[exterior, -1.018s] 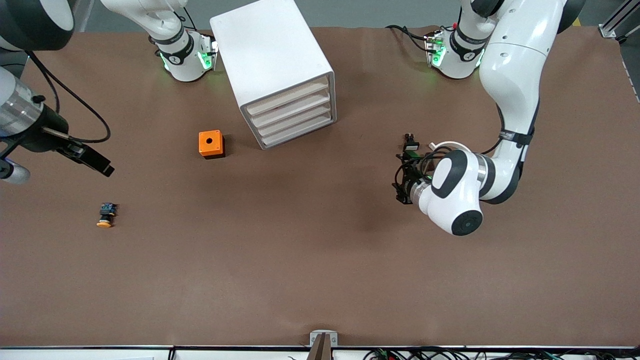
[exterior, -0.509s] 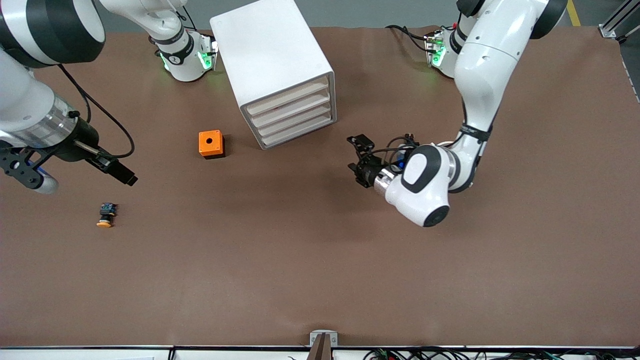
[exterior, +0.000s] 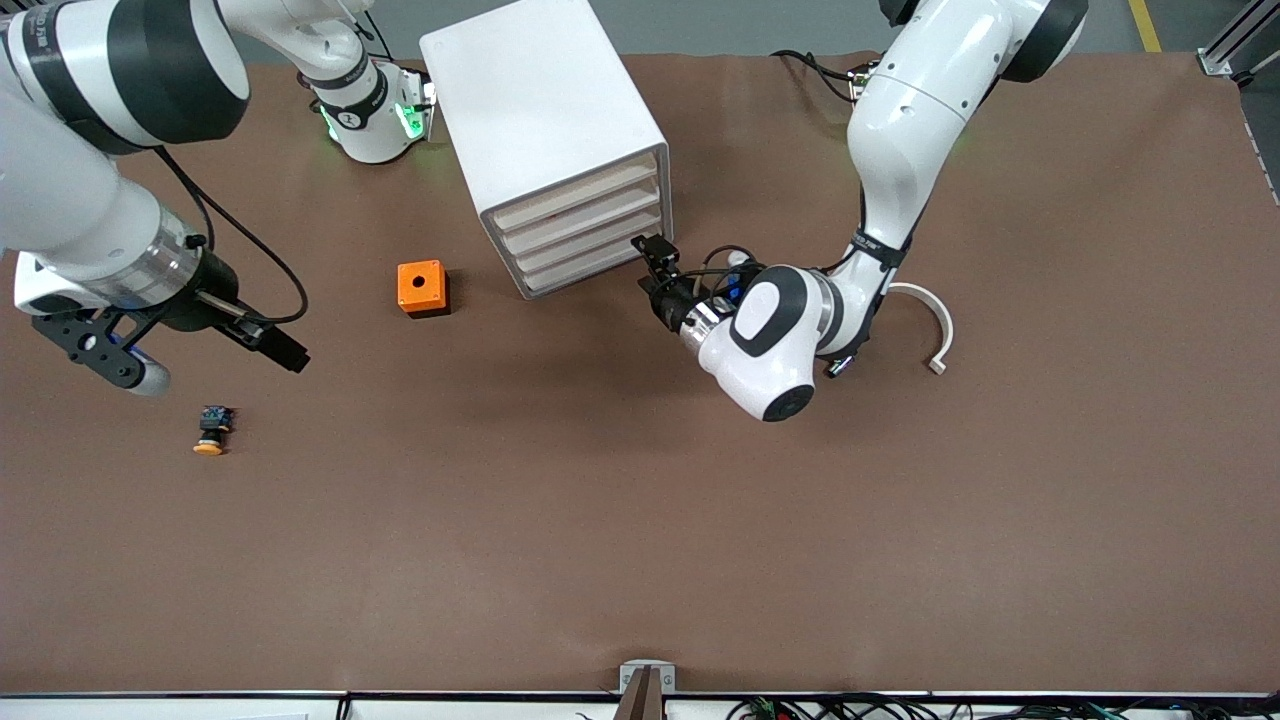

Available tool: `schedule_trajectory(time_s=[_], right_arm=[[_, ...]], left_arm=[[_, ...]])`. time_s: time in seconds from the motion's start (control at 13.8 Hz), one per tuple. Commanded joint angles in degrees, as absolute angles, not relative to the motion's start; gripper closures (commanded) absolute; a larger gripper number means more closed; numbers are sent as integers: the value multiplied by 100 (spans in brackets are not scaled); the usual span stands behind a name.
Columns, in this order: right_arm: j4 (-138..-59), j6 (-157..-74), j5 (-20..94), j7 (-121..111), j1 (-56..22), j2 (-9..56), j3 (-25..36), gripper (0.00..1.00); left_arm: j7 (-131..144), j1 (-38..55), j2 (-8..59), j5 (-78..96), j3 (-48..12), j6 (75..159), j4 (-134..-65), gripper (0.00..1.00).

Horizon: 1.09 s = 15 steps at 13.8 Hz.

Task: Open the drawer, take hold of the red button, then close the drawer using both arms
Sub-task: 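Pull the drawer open with the left gripper while the right gripper approaches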

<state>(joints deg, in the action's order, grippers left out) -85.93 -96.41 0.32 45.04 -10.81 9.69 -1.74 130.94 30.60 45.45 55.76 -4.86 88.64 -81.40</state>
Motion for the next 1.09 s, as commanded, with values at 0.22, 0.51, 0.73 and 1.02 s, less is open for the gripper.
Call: schedule_trajectory(time_s=[0.22,0.51,0.73,1.02], right_arm=[[-8437,-9448,26,5447,-1625,1107,-141,0],[-8481,-9448,114,6301,-1854,1134,-149,0],[-8499,-9457,114,6625,-2082,1195,-149,0],[-8508,-9448,114,7162,-2338,1327,-149,0]], left_arm=[[13228,3524,4921,5845,-439,8798,-8016,33],[13472,3674,4957,5845,-439,8798,-8024,33],[13684,3691,4957,5853,-439,8798,-8016,39],[13693,3867,4914,5853,-439,8798,-8016,69]])
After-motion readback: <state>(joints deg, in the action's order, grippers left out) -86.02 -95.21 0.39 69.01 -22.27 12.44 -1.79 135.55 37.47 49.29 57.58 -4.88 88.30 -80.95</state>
